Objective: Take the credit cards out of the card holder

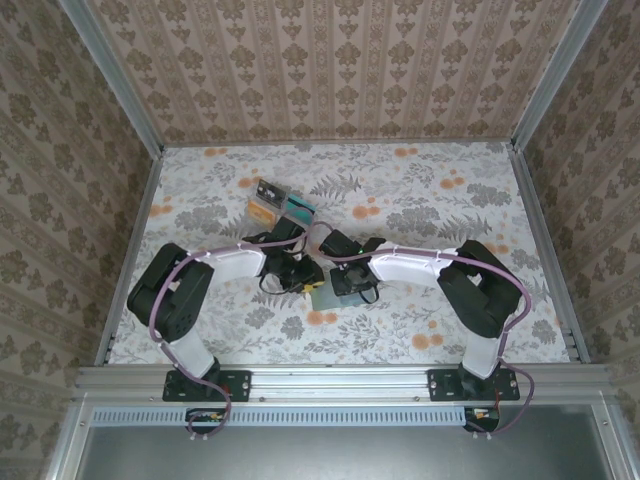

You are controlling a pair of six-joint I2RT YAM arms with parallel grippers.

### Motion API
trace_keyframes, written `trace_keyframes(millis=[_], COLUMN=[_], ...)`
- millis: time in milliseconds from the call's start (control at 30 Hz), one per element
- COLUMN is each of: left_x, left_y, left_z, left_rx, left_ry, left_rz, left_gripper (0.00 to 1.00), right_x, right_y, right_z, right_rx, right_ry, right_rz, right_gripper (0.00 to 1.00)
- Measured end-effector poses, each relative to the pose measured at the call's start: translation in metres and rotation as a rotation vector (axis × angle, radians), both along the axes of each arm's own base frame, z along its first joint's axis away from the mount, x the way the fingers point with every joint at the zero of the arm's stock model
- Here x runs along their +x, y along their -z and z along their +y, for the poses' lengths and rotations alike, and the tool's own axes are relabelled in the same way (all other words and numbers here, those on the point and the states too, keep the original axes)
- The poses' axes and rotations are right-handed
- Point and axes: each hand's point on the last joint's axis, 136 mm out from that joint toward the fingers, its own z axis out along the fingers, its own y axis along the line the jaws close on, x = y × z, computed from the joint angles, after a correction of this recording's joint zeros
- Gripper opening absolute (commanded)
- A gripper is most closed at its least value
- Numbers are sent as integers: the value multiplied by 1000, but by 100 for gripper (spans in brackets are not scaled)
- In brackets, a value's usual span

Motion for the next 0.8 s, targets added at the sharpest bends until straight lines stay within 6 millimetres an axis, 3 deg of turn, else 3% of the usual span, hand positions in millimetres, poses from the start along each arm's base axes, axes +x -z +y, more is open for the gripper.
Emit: trace_keyframes(millis=[500, 633, 800], left_x=[3, 12, 29], left_y=[0, -10, -36], left_z=[-22, -27, -18], left_rx=[-18, -30, -28], left_ry=[41, 44, 33], left_rz=[-16, -41, -104], left_gripper=[7, 16, 39], right_x=[0, 0, 14], right_y=[-5, -15, -65], right_z=[-2, -5, -9], right_rx=[131, 174, 286], right_ry=[48, 83, 150], right_rz=[40, 47, -46], right_gripper=[36, 39, 53])
